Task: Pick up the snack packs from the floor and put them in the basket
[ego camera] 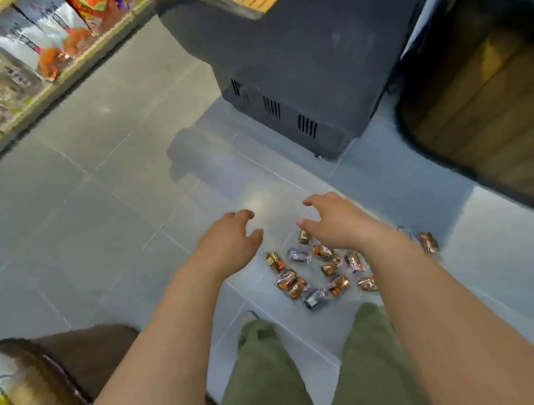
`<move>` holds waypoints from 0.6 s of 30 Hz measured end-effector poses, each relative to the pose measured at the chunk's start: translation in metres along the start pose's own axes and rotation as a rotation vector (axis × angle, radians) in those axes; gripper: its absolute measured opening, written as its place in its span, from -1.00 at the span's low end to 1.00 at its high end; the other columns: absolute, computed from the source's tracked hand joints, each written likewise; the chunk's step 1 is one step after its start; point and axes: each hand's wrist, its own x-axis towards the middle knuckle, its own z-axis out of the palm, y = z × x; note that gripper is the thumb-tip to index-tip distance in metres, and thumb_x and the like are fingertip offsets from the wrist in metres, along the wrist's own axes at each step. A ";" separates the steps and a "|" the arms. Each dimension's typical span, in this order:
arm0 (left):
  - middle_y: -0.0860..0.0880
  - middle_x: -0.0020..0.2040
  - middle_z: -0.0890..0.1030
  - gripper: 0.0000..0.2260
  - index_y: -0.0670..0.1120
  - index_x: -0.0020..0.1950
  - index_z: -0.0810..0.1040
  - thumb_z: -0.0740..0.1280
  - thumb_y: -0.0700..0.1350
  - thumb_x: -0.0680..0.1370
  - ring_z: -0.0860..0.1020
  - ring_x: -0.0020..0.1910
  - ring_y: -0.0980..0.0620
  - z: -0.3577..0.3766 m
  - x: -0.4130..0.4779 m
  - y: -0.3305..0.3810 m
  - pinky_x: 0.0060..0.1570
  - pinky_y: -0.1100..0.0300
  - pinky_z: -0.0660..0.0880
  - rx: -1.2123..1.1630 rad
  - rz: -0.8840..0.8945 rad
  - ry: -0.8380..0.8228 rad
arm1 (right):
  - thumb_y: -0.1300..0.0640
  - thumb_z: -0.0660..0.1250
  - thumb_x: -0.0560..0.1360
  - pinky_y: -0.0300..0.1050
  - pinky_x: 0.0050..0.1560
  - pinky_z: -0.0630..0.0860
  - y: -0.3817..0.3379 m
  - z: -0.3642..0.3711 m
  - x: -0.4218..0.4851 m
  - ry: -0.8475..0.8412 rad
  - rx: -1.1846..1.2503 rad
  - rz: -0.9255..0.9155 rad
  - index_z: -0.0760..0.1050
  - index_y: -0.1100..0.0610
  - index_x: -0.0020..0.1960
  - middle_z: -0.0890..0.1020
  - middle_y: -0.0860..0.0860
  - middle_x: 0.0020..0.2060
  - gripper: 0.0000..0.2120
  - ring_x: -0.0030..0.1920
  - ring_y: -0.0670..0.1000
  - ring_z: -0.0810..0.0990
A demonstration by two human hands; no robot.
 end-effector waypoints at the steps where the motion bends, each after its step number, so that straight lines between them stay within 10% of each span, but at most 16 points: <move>1: -0.09 0.41 0.37 -0.57 -0.04 0.47 0.27 0.16 0.05 0.62 0.37 0.34 -0.10 -0.002 0.012 -0.007 0.27 0.08 0.31 0.025 0.036 -0.022 | -0.16 0.16 0.58 0.06 0.38 0.27 -0.001 0.009 0.003 0.028 0.063 0.050 0.18 0.01 0.50 0.24 0.10 0.45 -0.46 0.42 0.17 0.26; 13: -0.18 0.40 0.31 -0.53 -0.11 0.48 0.22 0.22 -0.05 0.59 0.36 0.33 -0.19 0.095 0.126 -0.066 0.27 0.08 0.31 -0.062 0.030 -0.230 | 0.00 0.21 0.58 -0.19 0.08 0.35 0.035 0.131 0.069 0.206 0.658 0.451 0.29 -0.03 0.44 0.51 0.02 0.25 -0.56 0.23 0.04 0.49; 18: -0.15 0.42 0.12 -0.45 -0.06 0.49 0.11 0.26 -0.08 0.56 0.41 0.26 -0.24 0.183 0.171 -0.093 0.23 0.02 0.37 -0.091 -0.054 -0.263 | 0.01 0.21 0.56 0.10 0.16 0.53 0.072 0.204 0.139 0.233 0.957 0.650 0.33 0.01 0.39 0.54 -0.03 -0.14 -0.59 -0.03 0.07 0.57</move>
